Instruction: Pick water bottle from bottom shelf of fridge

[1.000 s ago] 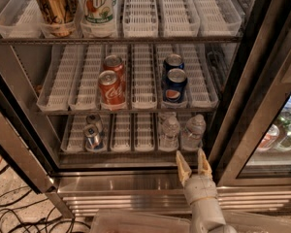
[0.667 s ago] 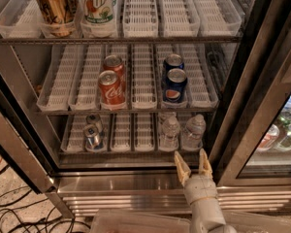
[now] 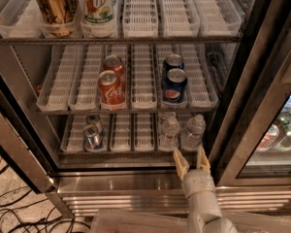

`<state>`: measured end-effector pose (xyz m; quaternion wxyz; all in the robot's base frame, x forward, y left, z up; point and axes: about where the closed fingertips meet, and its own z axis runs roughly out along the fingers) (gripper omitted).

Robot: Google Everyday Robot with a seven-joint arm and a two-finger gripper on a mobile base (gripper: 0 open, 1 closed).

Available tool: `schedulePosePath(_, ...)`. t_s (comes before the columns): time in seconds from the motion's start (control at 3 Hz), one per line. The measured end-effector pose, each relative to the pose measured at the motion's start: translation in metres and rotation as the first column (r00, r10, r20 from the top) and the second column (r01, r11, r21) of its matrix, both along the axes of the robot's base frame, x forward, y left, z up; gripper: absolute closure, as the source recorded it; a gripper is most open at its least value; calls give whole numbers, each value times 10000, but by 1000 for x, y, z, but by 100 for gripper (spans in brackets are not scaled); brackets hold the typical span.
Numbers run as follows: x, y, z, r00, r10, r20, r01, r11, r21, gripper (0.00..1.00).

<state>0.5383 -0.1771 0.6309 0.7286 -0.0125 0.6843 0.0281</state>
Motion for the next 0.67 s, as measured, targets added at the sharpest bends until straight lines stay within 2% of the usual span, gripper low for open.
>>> schedulePosePath(0.67,35,-11,-1,9970,-757,-151,763,9963,390,32)
